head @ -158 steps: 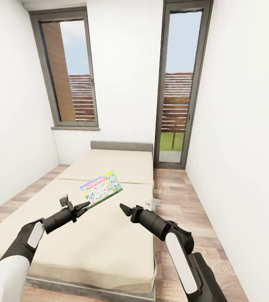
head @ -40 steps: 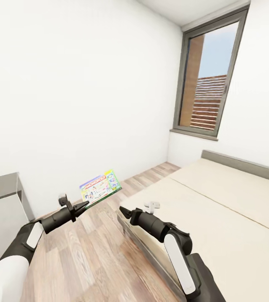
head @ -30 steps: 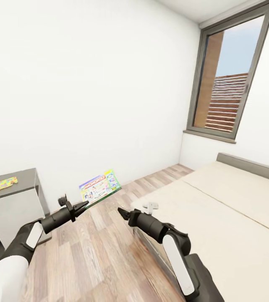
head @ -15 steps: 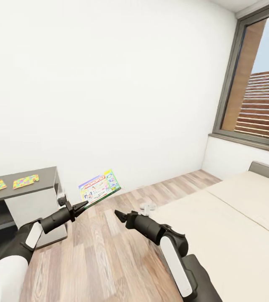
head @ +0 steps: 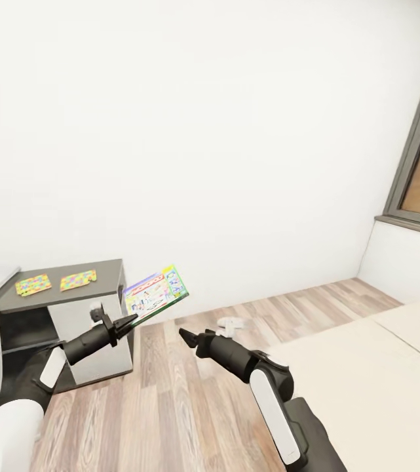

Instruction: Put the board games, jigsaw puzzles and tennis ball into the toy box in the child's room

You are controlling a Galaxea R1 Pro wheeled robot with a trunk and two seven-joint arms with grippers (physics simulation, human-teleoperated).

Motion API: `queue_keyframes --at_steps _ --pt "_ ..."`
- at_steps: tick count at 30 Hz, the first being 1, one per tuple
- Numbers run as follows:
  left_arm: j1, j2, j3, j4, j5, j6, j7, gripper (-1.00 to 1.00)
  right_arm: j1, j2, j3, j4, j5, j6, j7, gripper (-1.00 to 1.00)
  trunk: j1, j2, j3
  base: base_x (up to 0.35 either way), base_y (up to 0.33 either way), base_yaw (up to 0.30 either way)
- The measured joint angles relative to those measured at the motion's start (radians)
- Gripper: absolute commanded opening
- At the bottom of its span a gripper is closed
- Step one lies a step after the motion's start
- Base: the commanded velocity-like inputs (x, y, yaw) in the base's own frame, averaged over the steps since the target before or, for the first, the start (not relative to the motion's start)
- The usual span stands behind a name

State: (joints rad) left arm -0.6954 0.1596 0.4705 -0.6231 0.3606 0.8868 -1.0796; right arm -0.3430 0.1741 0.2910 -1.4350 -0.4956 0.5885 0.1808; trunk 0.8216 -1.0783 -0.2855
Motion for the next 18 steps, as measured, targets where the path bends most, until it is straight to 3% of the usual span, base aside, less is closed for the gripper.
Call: queue_keyframes --at_steps 12,18 --pt "0.000 0.000 0.000 0.000 0.000 0.000 0.000 -1.00 0.000 0.000 0.000 0.000 0.000 0.000 0.000 1.00 0.000 0.000 0.000 0.021 0.004 0.289" --pt "0.000 0.000 0.000 0.000 0.000 -0.001 0.001 -1.00 0.000 0.000 0.000 0.002 0.001 -0.001 0.000 1.00 0.000 0.000 0.000 0.118 0.069 0.289"
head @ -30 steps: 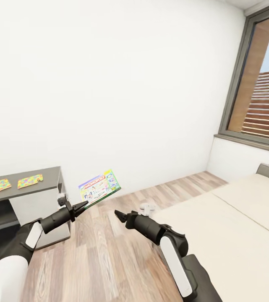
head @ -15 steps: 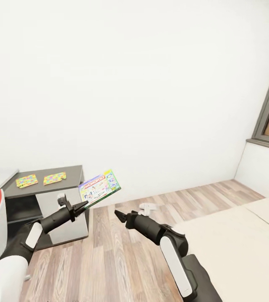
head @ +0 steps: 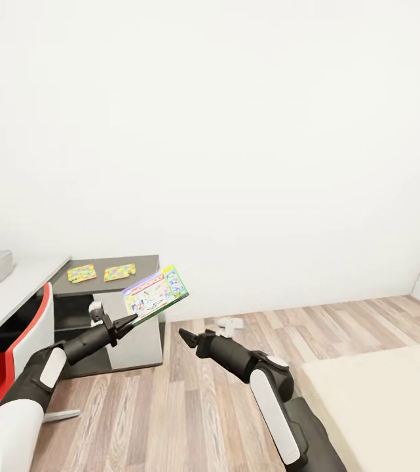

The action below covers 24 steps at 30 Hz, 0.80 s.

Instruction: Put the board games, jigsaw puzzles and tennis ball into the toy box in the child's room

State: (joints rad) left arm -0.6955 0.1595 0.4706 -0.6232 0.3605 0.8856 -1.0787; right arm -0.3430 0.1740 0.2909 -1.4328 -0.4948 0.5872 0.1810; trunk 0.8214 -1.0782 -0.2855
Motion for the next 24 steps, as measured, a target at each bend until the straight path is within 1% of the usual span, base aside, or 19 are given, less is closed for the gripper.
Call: queue_keyframes --at_steps 8,11,13,16,18,24 --pt "0.000 0.000 0.000 0.000 0.000 -0.001 0.002 -1.00 0.000 0.000 0.000 0.002 0.001 0.000 0.000 1.00 0.000 0.000 0.000 0.255 0.167 0.289" --pt "0.000 0.000 0.000 0.000 0.000 -0.001 0.002 -1.00 0.000 0.000 0.000 0.002 0.000 0.000 0.000 1.00 0.000 0.000 0.000 0.312 0.065 0.244" --pt "0.000 0.000 0.000 0.000 0.000 0.000 0.002 -1.00 0.000 0.000 0.001 0.001 -0.001 -0.012 0.001 1.00 0.000 0.000 0.000 0.325 0.021 0.095" --pt "0.000 0.000 0.000 0.000 0.000 -0.001 0.002 -1.00 0.000 0.000 0.001 0.001 -0.006 -0.063 0.002 1.00 0.000 0.000 -0.001 0.329 0.007 0.034" --pt "0.000 0.000 0.000 0.000 0.001 -0.002 0.001 -1.00 0.000 0.000 0.002 0.002 -0.006 -0.082 0.002 1.00 0.000 0.000 -0.001 0.330 0.001 0.006" --pt "0.000 0.000 0.000 0.000 0.001 -0.002 -0.001 -1.00 0.000 0.000 0.003 0.003 -0.006 -0.092 0.003 1.00 0.000 0.000 -0.001 0.307 -0.058 0.001"
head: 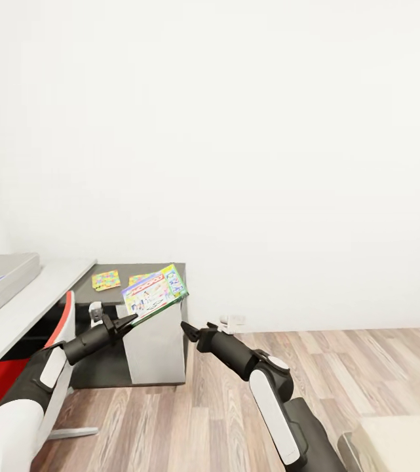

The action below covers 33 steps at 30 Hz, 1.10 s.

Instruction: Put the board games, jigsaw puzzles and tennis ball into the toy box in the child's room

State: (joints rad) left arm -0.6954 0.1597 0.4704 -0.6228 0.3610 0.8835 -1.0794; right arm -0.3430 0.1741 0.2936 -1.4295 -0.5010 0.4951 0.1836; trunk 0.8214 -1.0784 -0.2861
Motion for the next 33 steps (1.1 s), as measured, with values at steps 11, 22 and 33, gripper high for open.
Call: queue_keyframes --at_steps 11,22,33 --pt "0.000 0.000 0.000 0.000 0.003 0.003 0.000 -1.00 0.000 0.000 0.029 -0.004 0.003 0.001 -0.001 1.00 0.000 0.000 0.001 0.219 -0.017 0.030" --pt "0.000 0.000 0.000 0.000 0.001 0.001 0.000 -1.00 0.000 0.000 0.031 -0.004 0.004 0.003 -0.001 1.00 0.000 0.000 0.007 0.239 0.000 0.199" --pt "0.000 0.000 0.001 0.000 0.004 0.003 0.000 -1.00 0.000 0.000 0.031 -0.003 0.003 0.003 -0.001 1.00 0.000 0.000 0.007 0.185 0.000 0.011"
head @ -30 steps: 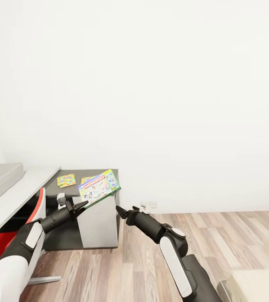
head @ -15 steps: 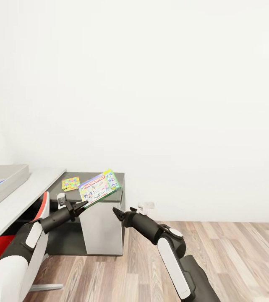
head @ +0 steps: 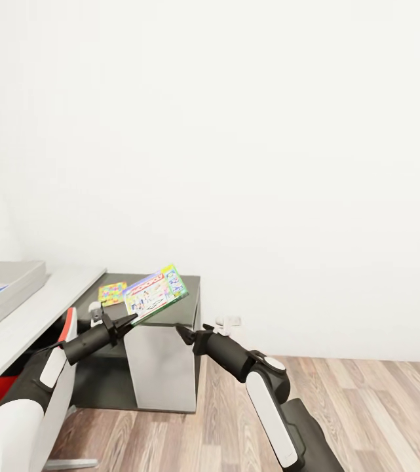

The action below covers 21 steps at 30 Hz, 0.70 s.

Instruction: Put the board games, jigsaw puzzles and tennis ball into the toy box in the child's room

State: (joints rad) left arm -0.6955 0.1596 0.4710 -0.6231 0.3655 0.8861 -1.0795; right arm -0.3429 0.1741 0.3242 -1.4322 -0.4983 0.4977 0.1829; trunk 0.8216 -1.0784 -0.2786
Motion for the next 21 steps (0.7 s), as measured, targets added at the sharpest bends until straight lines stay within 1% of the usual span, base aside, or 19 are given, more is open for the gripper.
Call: queue_keyframes --at_steps 4,6,14,19,21 --pt "0.000 0.000 0.000 0.000 0.000 0.000 0.000 -1.00 0.000 0.000 0.000 0.000 0.001 -0.002 0.000 1.00 0.000 0.000 0.000 0.172 0.000 0.008" --pt "0.000 0.000 0.000 0.000 0.000 0.000 0.000 -1.00 0.000 0.000 0.001 0.000 0.002 -0.002 0.000 1.00 0.000 0.000 0.000 0.171 0.000 0.122" --pt "0.000 0.000 0.000 0.000 -0.001 -0.001 0.000 -1.00 0.000 0.000 0.011 0.000 0.002 0.001 -0.001 1.00 0.000 0.000 0.002 0.151 0.000 0.249" --pt "0.000 0.000 0.000 0.000 -0.002 -0.001 0.000 -1.00 0.000 0.000 0.014 0.000 0.002 0.003 -0.001 1.00 0.000 0.000 0.003 0.046 0.000 0.267" --pt "0.001 0.000 0.009 0.000 -0.002 -0.001 -0.002 -1.00 0.000 0.000 0.014 0.000 0.001 0.002 -0.001 1.00 0.000 0.000 0.003 0.010 0.000 0.127"
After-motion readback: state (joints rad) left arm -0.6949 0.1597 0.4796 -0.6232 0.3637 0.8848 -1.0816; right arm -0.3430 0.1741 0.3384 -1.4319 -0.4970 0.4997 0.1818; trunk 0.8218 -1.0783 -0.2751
